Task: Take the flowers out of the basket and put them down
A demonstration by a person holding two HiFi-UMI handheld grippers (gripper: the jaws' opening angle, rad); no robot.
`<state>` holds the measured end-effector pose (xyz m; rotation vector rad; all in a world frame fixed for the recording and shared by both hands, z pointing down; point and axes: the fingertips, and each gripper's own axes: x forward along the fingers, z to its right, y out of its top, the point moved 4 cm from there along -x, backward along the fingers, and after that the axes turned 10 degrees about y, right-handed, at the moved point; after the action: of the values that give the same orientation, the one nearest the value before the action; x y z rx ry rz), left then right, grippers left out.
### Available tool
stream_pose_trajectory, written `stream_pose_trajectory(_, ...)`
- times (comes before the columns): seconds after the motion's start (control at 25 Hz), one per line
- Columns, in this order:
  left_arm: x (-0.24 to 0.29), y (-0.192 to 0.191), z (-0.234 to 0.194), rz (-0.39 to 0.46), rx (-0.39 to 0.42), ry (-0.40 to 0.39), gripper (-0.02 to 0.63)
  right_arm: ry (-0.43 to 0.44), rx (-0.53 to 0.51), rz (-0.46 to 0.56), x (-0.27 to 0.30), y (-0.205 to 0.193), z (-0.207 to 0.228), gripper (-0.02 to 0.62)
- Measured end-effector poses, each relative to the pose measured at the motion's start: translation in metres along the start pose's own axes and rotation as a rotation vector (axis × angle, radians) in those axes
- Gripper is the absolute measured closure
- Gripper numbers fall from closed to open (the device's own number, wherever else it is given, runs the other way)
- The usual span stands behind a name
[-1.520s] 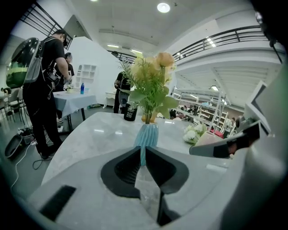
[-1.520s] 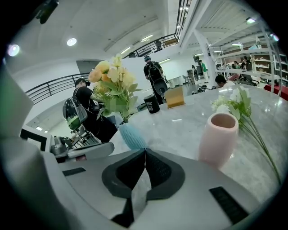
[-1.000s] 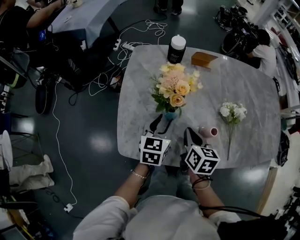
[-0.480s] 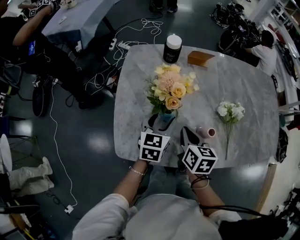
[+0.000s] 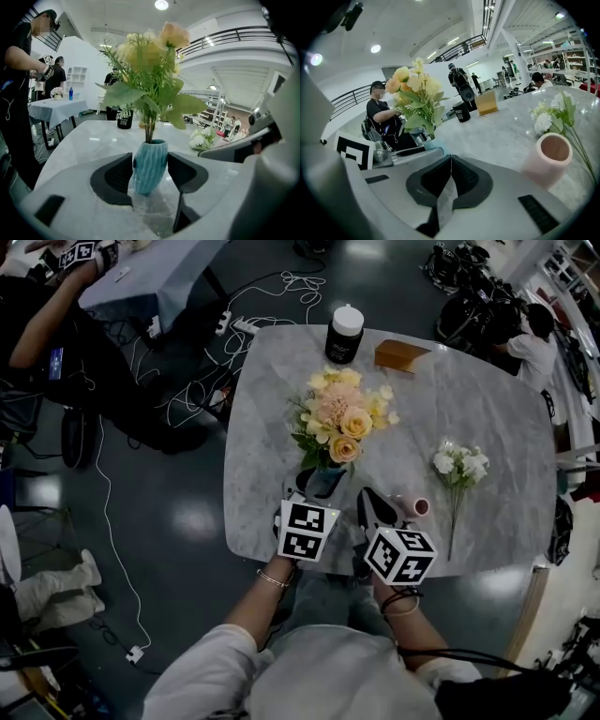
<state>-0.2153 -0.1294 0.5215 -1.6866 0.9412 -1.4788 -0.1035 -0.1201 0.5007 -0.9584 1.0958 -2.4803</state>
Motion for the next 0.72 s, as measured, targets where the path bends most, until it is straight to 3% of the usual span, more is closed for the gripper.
stream_pose_trajectory(0.72, -0.002, -0.001, -0.002, 0.013, 0.041, -0.027, 0.373, 0.157, -0.087, -0.018, 0.034, 0.03, -0.019, 0.578)
